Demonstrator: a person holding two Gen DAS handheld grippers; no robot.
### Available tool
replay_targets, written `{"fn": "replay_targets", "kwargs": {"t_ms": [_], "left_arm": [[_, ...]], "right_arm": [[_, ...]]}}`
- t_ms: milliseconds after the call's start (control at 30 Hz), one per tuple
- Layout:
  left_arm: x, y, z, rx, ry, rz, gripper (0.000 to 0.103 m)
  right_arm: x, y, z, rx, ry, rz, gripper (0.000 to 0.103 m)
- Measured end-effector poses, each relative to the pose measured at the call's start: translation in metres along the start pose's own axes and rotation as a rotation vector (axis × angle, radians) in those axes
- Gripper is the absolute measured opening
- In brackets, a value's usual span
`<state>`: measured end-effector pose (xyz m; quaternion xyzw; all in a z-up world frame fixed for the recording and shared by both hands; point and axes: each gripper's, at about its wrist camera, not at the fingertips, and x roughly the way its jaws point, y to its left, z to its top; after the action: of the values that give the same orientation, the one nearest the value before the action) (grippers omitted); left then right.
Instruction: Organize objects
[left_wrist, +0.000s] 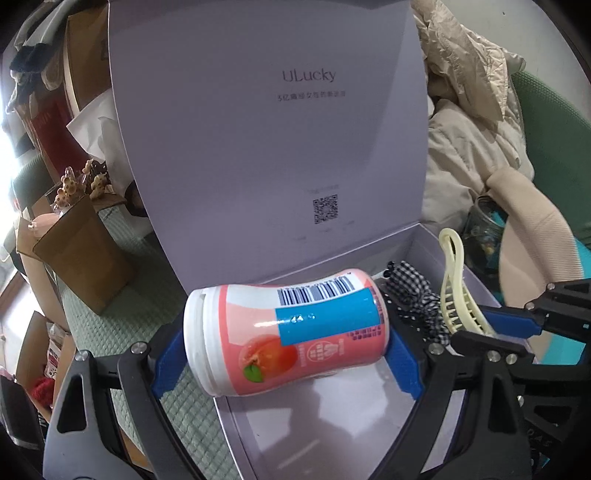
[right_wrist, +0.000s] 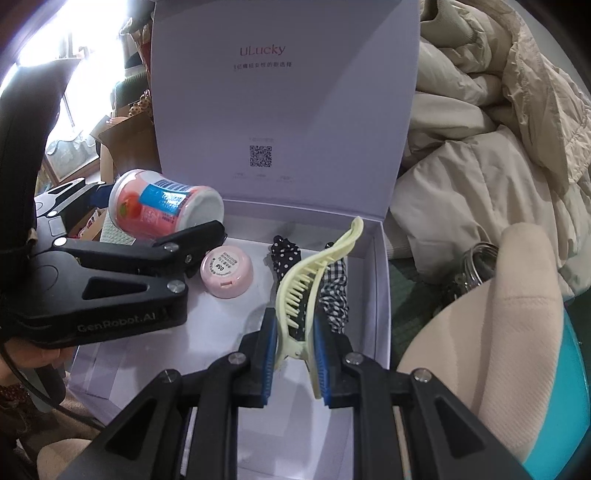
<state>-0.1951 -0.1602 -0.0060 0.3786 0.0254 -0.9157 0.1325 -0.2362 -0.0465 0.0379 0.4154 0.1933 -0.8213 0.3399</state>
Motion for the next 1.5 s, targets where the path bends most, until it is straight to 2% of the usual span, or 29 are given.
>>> {"fn": "replay_targets", "kwargs": {"t_ms": [333, 433, 700, 1033, 1267, 1500], "left_arm": [[0.012, 0.004, 0.003, 0.016, -0.017, 0.031, 0.090], [0.017, 0.001, 0.005, 0.044, -0.022, 0.071, 0.090], [0.031, 0.000, 0.009, 0.045, 0.049, 0.077, 0.090], [0.048, 0.004, 0.011, 0.008, 0.135, 0.039, 0.090], [0.056, -0.013, 0.012, 0.089, 0.173, 0.106, 0.090], [0.059, -0.015, 0.015, 0.086, 0.175, 0.109, 0.090]], "right_arm": [[0.013, -0.001, 0.003, -0.006, 0.035, -0.010, 0.019], [0.017, -0.002, 0.004, -0.009, 0.046, -0.021, 0.019], [0.025, -0.004, 0.006, -0.012, 0.065, -0.037, 0.019], [0.034, -0.002, 0.007, -0.017, 0.084, -0.058, 0.019], [0.038, 0.002, 0.006, -0.035, 0.097, -0.072, 0.019], [0.038, 0.003, 0.003, -0.033, 0.106, -0.086, 0.019]]}}
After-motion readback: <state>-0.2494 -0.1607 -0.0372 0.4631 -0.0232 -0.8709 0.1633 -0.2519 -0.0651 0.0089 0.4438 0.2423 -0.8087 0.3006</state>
